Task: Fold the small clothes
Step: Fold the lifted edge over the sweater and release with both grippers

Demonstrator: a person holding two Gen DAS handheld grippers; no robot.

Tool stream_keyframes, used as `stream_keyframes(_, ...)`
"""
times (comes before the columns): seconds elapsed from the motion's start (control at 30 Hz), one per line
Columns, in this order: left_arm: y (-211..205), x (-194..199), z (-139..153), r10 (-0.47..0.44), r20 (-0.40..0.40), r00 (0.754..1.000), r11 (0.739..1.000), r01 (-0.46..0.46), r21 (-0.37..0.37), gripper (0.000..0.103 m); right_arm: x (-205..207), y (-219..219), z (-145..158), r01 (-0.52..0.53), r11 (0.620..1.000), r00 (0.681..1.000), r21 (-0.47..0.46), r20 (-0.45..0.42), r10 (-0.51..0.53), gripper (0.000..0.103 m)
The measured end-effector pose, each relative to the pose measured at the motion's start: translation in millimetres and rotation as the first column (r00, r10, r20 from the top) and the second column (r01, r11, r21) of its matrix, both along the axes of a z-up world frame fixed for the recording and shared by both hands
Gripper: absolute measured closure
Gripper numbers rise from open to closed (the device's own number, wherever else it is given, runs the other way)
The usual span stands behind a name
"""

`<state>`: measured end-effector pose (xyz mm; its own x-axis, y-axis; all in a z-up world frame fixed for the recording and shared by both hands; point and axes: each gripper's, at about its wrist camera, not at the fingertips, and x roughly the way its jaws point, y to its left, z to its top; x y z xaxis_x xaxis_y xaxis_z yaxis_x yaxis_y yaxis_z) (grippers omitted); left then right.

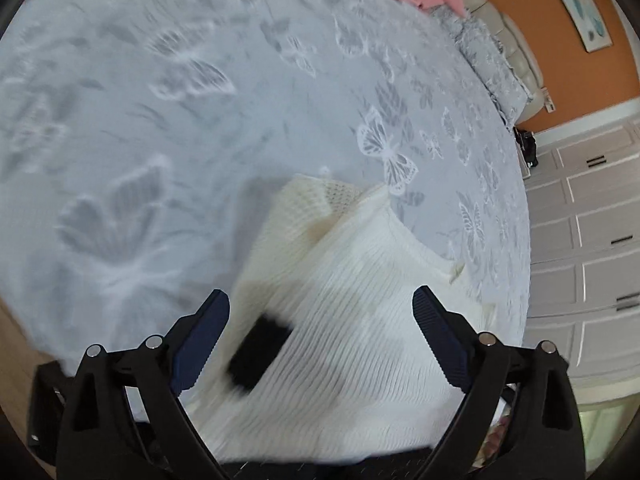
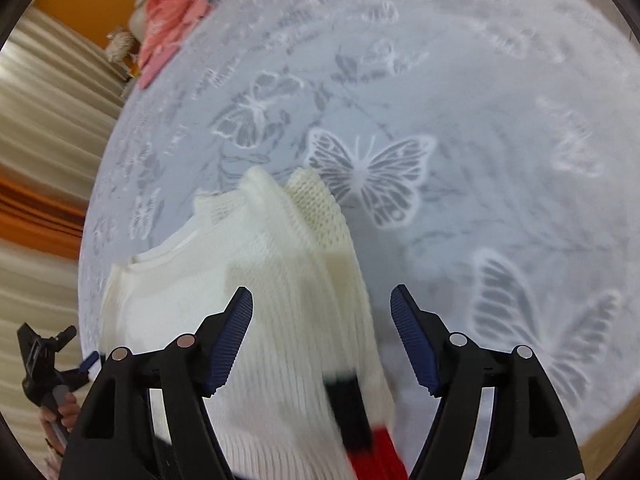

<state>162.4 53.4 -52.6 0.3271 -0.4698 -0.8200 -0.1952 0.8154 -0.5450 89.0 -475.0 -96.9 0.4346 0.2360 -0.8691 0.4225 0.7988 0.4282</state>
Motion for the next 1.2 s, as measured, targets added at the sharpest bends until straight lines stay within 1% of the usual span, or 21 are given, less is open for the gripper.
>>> stream_keyframes(0.1, -18.4, 12.9, -24.8, 0.022, -0.053, 0.998, 0.998, -0.019, 0.061, 0.014, 11.6, -0.2, -28.5, 0.062, 0.992, 0.998, 0.114, -0.035, -0.059, 0.033)
stream_keyframes(0.13, -21.1, 17.8, -35.3, 0.016, -0.073, 0.997, 0.997, -0.01, 0.08, 0.027, 12.7, 0.0, -36.0, 0.078, 0.985, 0.997, 0.157, -0.04, -0.073, 0.036)
stream_keyframes(0.17, -23.0, 20.6, -43.1, 0.01, -0.095, 0.995, 0.995, -0.001, 0.095, 0.042, 10.8, 2.4, -39.4, 0.083, 0.981, 0.996, 0.177, -0.024, -0.08, 0.056)
stream_keyframes(0.2, -22.5, 21.9, -46.7, 0.013, -0.108, 0.994, 0.993, 0.0, 0.114, 0.065, 12.0, 5.6, -36.2, 0.067, 0.984, 0.998, 0.164, -0.001, -0.067, 0.078)
stream_keyframes(0.23, -17.4, 22.5, -47.7, 0.027, -0.097, 0.995, 0.994, -0.016, 0.112, 0.074, 11.7, 6.7, -28.6, 0.055, 0.987, 0.998, 0.15, 0.024, -0.059, 0.079)
stream_keyframes(0.3, -8.4, 22.0, -40.2, 0.047, -0.044, 0.998, 0.997, -0.044, 0.06, 0.079, 10.4, 9.1, -6.6, 0.035, 0.995, 0.995, 0.097, 0.092, -0.044, 0.082)
stream_keyframes(0.37, -5.7, 21.3, -39.4, 0.033, -0.026, 0.999, 0.996, -0.031, 0.08, 0.081, 7.8, 5.1, 6.4, 0.032, 0.998, 0.989, 0.056, 0.141, -0.04, 0.082)
stream_keyframes(0.43, -6.4, 23.1, -46.4, 0.024, -0.025, 0.999, 0.994, -0.021, 0.11, 0.081, 13.8, 0.0, -12.0, 0.037, 0.999, 0.996, 0.012, 0.081, -0.038, 0.082)
stream_keyframes(0.47, -4.9, 24.4, -53.8, 0.042, -0.029, 0.999, 0.994, -0.039, 0.105, 0.08, 18.9, -0.2, -33.7, 0.039, 0.999, 0.999, 0.014, 0.02, -0.039, 0.08)
stream_keyframes(0.53, -2.5, 27.8, -56.3, 0.063, -0.031, 0.998, 0.993, -0.06, 0.103, 0.077, 19.5, -2.9, -38.4, 0.061, 0.997, 0.997, 0.039, 0.042, -0.062, 0.078)
stream_keyframes(0.6, -6.9, 29.1, -50.9, 0.054, -0.037, 0.998, 0.99, -0.049, 0.132, 0.074, 18.9, -3.8, -26.0, 0.083, 0.995, 0.996, 0.062, 0.026, -0.084, 0.075)
stream_keyframes(0.63, -11.7, 30.9, -47.5, 0.036, -0.039, 0.999, 0.988, -0.03, 0.151, 0.069, 15.0, -2.9, -16.8, 0.087, 0.995, 0.996, 0.048, 0.032, -0.088, 0.073)
stream_keyframes(0.7, -10.3, 18.6, -30.7, -0.004, -0.018, 1.0, 0.988, 0.007, 0.154, 0.064, -3.3, 2.0, 19.0, 0.111, 0.993, 0.989, -0.033, 0.104, -0.107, 0.067)
stream_keyframes(0.73, -8.4, 12.2, -21.8, -0.01, 0.002, 1.0, 0.988, 0.009, 0.154, 0.053, -17.2, 6.8, 38.8, 0.114, 0.992, 0.983, -0.059, 0.154, -0.104, 0.065)
stream_keyframes(0.8, -2.4, -5.9, -7.6, -0.02, 0.041, 0.999, 0.988, 0.014, 0.151, 0.039, -35.0, 17.2, 55.5, 0.085, 0.995, 0.976, -0.044, 0.203, -0.074, 0.064)
stream_keyframes(0.83, -1.4, -13.0, -5.1, -0.024, 0.044, 0.999, 0.989, 0.017, 0.15, 0.038, -41.0, 24.5, 59.1, 0.056, 0.998, 0.977, -0.033, 0.207, -0.048, 0.066)
stream_keyframes(0.9, -1.4, -26.5, -9.4, -0.034, 0.022, 0.999, 0.991, 0.031, 0.134, 0.038, -46.5, 49.1, 56.5, -0.023, 0.997, 0.986, -0.07, 0.162, 0.035, 0.07)
stream_keyframes(1.0, -4.6, -40.4, -27.0, -0.018, -0.038, 0.999, 0.99, 0.023, 0.138, 0.038, -40.6, 82.9, 36.8, -0.13, 0.974, 0.988, -0.187, 0.055, 0.143, 0.074)
stream_keyframes(1.1, -5.4, -46.8, -54.0, 0.007, -0.112, 0.994, 0.994, 0.005, 0.106, 0.044, -35.3, 73.8, -8.5, -0.135, 0.967, 0.99, -0.217, -0.076, 0.121, 0.083)
stream_keyframes(1.13, -2.9, -49.8, -56.4, 0.026, -0.101, 0.995, 0.995, -0.017, 0.095, 0.045, -33.9, 69.2, -17.3, -0.128, 0.972, 0.99, -0.195, -0.09, 0.113, 0.083)
stream_keyframes(1.2, -1.7, -50.0, -53.4, 0.032, -0.104, 0.994, 0.996, -0.023, 0.091, 0.048, -29.5, 68.1, -2.2, -0.09, 0.98, 0.993, -0.176, -0.097, 0.074, 0.082)
